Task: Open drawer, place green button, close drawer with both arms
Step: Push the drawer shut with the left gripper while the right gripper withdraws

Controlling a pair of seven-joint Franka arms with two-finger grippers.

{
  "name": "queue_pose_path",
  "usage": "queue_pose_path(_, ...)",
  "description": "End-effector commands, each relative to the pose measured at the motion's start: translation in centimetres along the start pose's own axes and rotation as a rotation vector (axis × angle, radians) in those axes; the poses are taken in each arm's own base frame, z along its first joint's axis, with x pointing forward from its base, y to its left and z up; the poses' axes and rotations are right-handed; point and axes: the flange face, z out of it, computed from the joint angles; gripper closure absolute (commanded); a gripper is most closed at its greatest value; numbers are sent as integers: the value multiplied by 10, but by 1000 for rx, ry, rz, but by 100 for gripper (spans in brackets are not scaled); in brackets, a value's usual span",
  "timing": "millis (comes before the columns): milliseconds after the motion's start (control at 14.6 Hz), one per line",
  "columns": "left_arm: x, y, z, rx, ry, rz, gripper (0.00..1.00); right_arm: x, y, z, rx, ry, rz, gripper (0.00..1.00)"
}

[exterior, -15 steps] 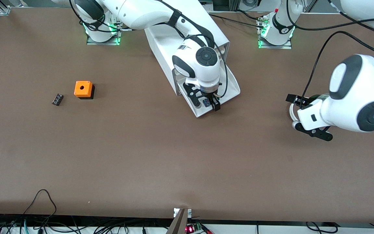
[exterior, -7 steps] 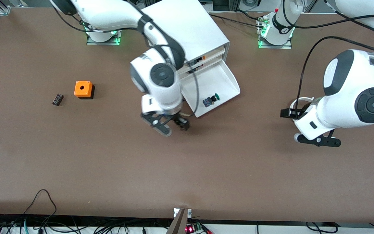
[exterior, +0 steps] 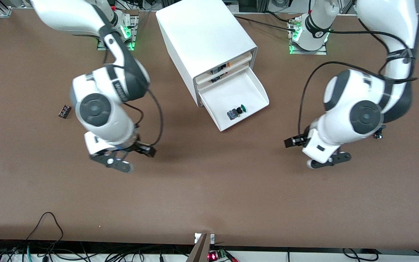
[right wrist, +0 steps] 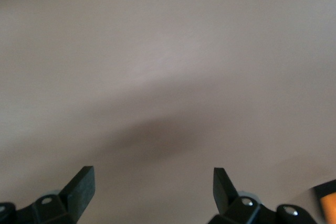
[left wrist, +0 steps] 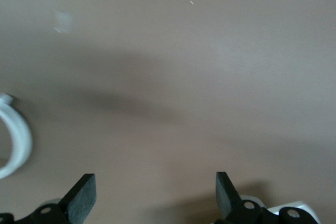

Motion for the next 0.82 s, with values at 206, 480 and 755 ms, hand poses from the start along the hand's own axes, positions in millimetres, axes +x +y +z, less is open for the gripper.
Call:
queue_pose_path(206, -91, 47, 107, -62, 67, -182, 0, 2, 82, -36, 5, 11, -168, 0)
queue_pose_path(480, -122, 60, 145, -60, 58, -216, 0, 1, 131, -52, -7, 8, -251, 0)
queue_pose_path(755, -150, 78, 169, -33, 32, -245, 0, -22, 154, -82, 5, 20, -288, 0)
